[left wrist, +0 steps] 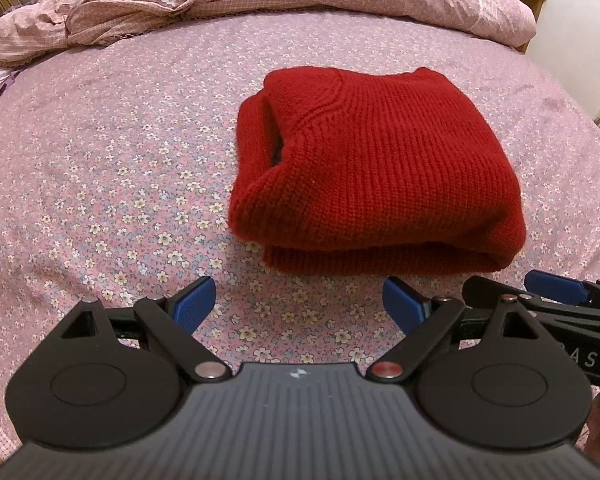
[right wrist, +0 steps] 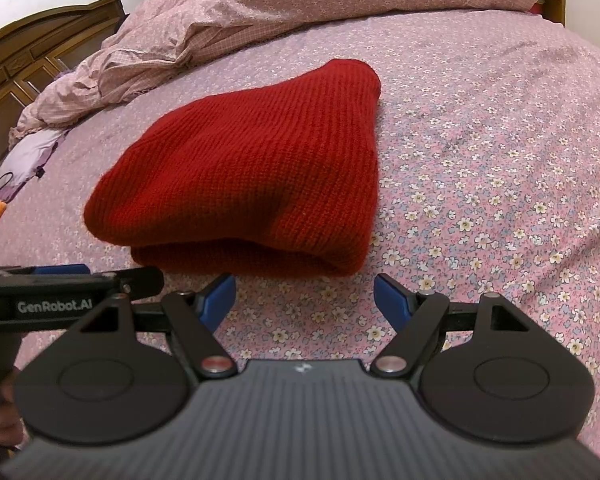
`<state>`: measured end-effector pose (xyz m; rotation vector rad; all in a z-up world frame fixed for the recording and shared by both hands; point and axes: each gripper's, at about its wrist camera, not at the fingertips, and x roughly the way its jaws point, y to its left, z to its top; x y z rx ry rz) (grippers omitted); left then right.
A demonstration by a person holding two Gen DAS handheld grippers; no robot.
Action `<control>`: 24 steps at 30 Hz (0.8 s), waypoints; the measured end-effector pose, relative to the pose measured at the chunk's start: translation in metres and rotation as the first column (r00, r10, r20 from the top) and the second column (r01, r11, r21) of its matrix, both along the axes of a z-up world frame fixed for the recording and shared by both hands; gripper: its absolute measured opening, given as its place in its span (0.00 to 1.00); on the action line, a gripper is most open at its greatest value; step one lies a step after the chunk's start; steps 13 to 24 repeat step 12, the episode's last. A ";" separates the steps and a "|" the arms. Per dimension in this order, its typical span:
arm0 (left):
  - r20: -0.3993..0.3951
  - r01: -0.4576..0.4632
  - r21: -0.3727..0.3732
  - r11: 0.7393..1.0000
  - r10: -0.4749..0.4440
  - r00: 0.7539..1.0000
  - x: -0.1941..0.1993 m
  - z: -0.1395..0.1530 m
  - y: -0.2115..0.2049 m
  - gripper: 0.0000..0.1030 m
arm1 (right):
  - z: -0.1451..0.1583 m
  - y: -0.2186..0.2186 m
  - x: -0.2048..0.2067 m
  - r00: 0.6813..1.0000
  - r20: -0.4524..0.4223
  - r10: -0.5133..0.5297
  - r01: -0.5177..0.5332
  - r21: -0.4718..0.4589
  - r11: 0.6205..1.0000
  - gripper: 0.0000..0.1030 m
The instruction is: Fold small clothes
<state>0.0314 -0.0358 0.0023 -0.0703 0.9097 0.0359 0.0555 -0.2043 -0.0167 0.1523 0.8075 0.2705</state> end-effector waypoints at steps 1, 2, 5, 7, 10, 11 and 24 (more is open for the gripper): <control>-0.001 0.000 0.000 1.000 0.000 1.000 0.000 0.000 0.000 0.90 | 0.000 0.000 0.000 1.000 0.000 0.000 0.000 0.000 1.000 0.75; -0.002 0.000 0.000 1.000 0.000 1.000 0.000 0.000 0.000 0.90 | 0.000 0.000 0.000 1.000 0.000 0.001 -0.001 0.000 1.000 0.75; -0.004 0.000 0.001 1.000 0.000 1.000 0.000 -0.001 0.000 0.90 | 0.000 0.000 0.000 1.000 0.000 0.001 -0.001 0.000 1.000 0.75; -0.005 0.000 0.002 1.000 0.000 1.000 -0.001 -0.001 0.000 0.90 | 0.000 0.000 0.000 1.000 0.000 0.001 -0.001 -0.001 1.000 0.75; -0.005 0.000 0.002 1.000 0.000 1.000 -0.001 -0.001 0.000 0.90 | 0.000 0.000 0.000 1.000 0.000 0.001 -0.001 0.000 1.000 0.75; -0.006 0.000 0.002 1.000 0.000 1.000 -0.001 -0.001 0.000 0.90 | 0.000 0.000 0.000 1.000 0.000 0.001 -0.001 0.000 1.000 0.75; -0.008 0.000 0.003 1.000 0.000 1.000 0.000 -0.001 0.000 0.90 | 0.000 0.000 0.000 1.000 0.000 0.001 -0.001 0.000 1.000 0.75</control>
